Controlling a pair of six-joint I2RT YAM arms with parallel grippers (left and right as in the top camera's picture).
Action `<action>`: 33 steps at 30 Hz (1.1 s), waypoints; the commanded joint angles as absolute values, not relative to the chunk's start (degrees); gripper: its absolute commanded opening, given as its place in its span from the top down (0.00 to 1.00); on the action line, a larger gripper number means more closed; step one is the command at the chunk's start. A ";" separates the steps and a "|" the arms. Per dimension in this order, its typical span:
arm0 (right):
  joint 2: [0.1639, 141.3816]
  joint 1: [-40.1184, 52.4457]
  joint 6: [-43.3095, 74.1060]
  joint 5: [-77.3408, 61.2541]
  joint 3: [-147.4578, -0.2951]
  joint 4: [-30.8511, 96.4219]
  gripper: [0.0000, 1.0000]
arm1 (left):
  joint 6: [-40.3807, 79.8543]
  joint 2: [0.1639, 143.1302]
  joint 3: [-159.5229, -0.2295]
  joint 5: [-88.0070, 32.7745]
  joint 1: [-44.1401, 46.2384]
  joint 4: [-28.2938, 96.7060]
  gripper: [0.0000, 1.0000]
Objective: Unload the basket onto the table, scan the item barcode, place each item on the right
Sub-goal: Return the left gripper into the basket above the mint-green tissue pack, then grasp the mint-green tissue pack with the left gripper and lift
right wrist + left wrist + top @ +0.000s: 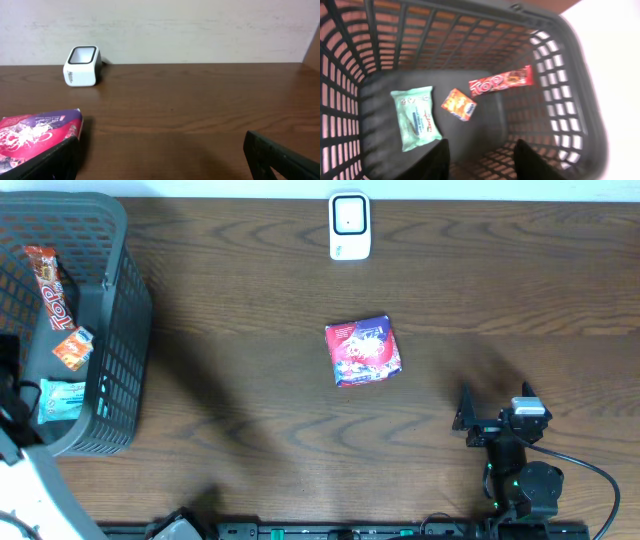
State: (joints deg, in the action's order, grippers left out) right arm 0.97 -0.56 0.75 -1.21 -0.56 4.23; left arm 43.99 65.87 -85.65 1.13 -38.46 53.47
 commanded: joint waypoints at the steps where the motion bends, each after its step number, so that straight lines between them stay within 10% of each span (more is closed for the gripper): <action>1: 0.78 -0.16 0.14 -0.73 -0.32 4.27 0.01 | 43.16 74.98 -84.09 4.25 -38.37 53.21 0.53; 8: 0.78 -0.16 0.14 -0.73 -0.32 4.27 0.01 | 43.35 90.43 -84.09 5.23 -38.37 52.88 0.28; 28: 0.78 -0.16 0.14 -0.73 -0.32 4.27 0.01 | 43.09 117.01 -84.05 6.52 -36.97 52.77 0.27; 31: 0.78 -0.16 0.14 -0.73 -0.32 4.27 0.01 | 41.58 117.84 -83.83 6.50 -36.23 53.30 0.49; 33: 0.78 -0.16 0.14 -0.73 -0.32 4.27 0.01 | 41.63 117.91 -83.81 6.46 -35.83 54.74 0.92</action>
State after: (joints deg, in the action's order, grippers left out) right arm 0.99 -0.56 0.75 -1.21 -0.56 4.25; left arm 42.59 115.39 -84.25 8.03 -36.93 54.13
